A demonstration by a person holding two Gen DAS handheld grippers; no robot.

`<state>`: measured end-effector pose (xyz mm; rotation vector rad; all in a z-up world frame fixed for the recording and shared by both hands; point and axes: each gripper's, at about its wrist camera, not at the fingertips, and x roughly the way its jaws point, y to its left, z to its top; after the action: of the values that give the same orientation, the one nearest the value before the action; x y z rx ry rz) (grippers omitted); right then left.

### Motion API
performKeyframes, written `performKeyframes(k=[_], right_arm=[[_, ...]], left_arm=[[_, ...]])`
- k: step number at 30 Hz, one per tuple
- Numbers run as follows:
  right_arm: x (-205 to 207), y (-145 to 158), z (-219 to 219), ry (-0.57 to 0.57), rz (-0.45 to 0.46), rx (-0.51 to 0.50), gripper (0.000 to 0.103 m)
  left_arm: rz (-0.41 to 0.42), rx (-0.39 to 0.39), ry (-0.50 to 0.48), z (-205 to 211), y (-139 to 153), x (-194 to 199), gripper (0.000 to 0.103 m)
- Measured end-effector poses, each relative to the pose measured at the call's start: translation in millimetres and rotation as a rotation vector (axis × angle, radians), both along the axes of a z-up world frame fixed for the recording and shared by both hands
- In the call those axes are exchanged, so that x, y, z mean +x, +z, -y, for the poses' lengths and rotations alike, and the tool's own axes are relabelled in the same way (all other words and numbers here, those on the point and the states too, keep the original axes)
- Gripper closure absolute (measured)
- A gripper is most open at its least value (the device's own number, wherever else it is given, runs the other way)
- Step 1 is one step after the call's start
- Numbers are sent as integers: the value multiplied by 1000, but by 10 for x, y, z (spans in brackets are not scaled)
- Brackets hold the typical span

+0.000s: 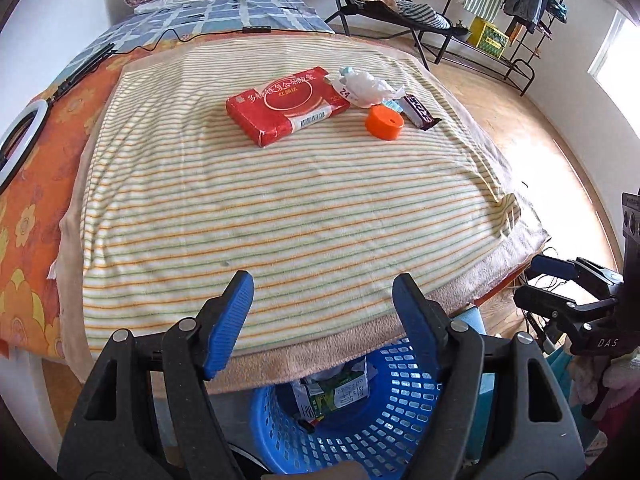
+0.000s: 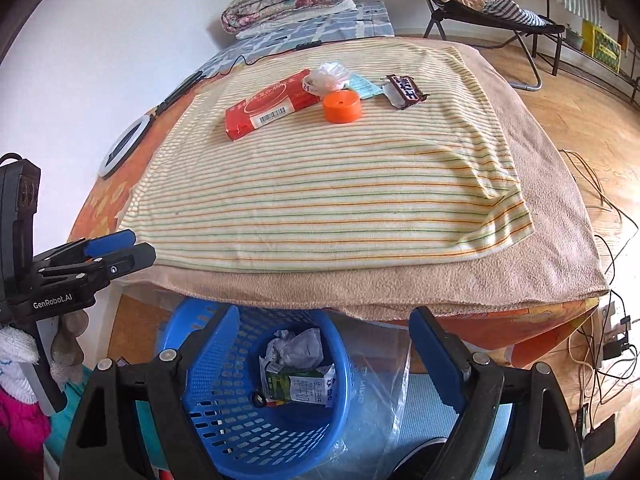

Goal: Collect trash
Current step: 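Lower left tool onto the red medicine box while right tool hovers over the items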

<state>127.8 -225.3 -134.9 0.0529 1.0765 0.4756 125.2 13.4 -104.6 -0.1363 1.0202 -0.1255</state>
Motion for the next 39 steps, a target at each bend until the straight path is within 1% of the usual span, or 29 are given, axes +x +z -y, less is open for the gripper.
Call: performKeyframes(k=[4,8,14,16,20,23,26,29,32,34,36,39], right_arm=[[174,51,57,-22,4,11,12],[383,132,80,-31,32,7,8],[772,244,83,-40,59,-4,8],[893,276,68,-39,74,-11,8],[1111,317,37,-28,118,-26,8],[1260,310,20,-27,143,-39,8],[1397,284,16,-31,153,-44,8],[1490,221,35,-42,149,-27,8],[1571,130,56,-56,112,-17,8],[1620,102,60,-55,95,-2,8],[1652,96,56,-55,102,-7,8],[1711,96,54,-55,112,-11,8]], left_arm=[[6,-4,-9,-81,53,336,27],[5,-6,-26,-151,92,694,26],[-11,-62,-31,-308,131,1276,26],[-18,-64,-28,-353,128,1472,25],[-27,-63,-21,-427,86,1842,25],[-47,-93,-24,-480,4,2107,25],[-81,-114,-5,-542,-130,2344,25],[-111,-132,5,-586,-264,2521,25],[-135,-147,6,-624,-382,2636,25],[-153,-171,4,-649,-452,2670,25],[-169,-202,-6,-653,-489,2672,25],[-175,-206,-28,-612,-502,2602,25]])
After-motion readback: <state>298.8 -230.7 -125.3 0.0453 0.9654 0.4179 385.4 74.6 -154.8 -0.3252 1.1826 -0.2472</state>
